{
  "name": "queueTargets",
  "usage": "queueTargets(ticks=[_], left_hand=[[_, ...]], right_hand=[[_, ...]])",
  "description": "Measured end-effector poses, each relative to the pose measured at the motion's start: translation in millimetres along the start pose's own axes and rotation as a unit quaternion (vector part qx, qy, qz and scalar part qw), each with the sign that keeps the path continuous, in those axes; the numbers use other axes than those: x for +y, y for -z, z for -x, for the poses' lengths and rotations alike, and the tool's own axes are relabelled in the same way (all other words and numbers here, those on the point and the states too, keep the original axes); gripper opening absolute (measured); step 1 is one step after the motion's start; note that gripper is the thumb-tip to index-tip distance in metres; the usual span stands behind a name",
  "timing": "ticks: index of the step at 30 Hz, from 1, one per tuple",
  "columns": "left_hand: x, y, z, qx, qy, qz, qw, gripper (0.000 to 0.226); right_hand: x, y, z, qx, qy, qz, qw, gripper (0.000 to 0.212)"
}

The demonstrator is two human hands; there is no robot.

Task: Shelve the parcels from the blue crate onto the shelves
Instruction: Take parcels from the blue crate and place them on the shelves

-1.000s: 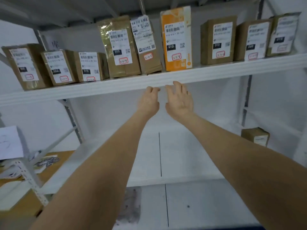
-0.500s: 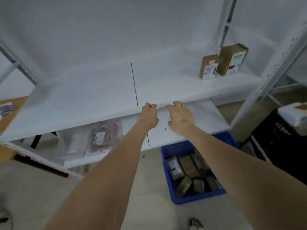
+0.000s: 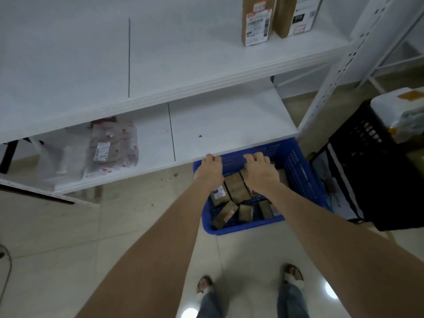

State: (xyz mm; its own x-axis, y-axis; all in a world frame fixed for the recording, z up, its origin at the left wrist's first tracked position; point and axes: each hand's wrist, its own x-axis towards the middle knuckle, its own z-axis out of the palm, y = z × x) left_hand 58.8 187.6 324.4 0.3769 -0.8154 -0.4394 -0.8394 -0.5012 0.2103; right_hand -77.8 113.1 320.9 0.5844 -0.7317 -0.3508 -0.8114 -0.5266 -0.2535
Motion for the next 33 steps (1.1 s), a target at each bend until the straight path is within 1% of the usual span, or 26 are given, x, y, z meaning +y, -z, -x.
queueTargets(ticks=[4,8,11,13,15,17,22,26,29,31,33], left_hand=[[61,-40,-24,-0.028,0.042,0.010,0.999,0.057],[111,-73,-45,-0.039,0.042,0.010,0.998,0.054],[130,-96,-59,-0.062,0.049,0.019,0.997,0.057],[134,-108,-71,-0.076,0.064,0.031,0.995,0.058],[134,-122,-85,-0.092,0.072,0.041,0.992,0.054],[131,-136,-101,-0.109,0.071,0.038,0.991,0.053],[123,-171,-161,-0.142,0.093,0.060,0.984,0.055],[116,-213,-210,-0.151,0.115,0.131,0.973,0.051],[111,-256,-251,-0.136,0.170,0.177,0.960,0.047],[107,-290,-279,-0.149,0.184,0.210,0.949,0.047],[99,-326,-308,-0.163,0.197,0.234,0.938,0.049]], right_hand=[[75,-13,-7,-0.050,0.006,-0.016,0.999,0.060],[141,-21,-21,-0.087,-0.019,-0.041,0.995,0.060],[169,-33,-34,-0.131,-0.030,-0.067,0.989,0.062],[179,-42,-46,-0.144,-0.019,-0.067,0.987,0.066],[186,-51,-61,-0.153,-0.007,-0.069,0.986,0.073],[191,-62,-78,-0.163,-0.012,-0.079,0.983,0.073],[212,-100,-138,-0.168,-0.051,-0.108,0.979,0.056],[230,-152,-192,-0.167,-0.069,-0.171,0.968,0.036],[247,-209,-232,-0.193,-0.107,-0.218,0.951,0.030],[264,-256,-263,-0.205,-0.119,-0.225,0.945,0.032],[274,-290,-287,-0.206,-0.123,-0.233,0.942,0.046]])
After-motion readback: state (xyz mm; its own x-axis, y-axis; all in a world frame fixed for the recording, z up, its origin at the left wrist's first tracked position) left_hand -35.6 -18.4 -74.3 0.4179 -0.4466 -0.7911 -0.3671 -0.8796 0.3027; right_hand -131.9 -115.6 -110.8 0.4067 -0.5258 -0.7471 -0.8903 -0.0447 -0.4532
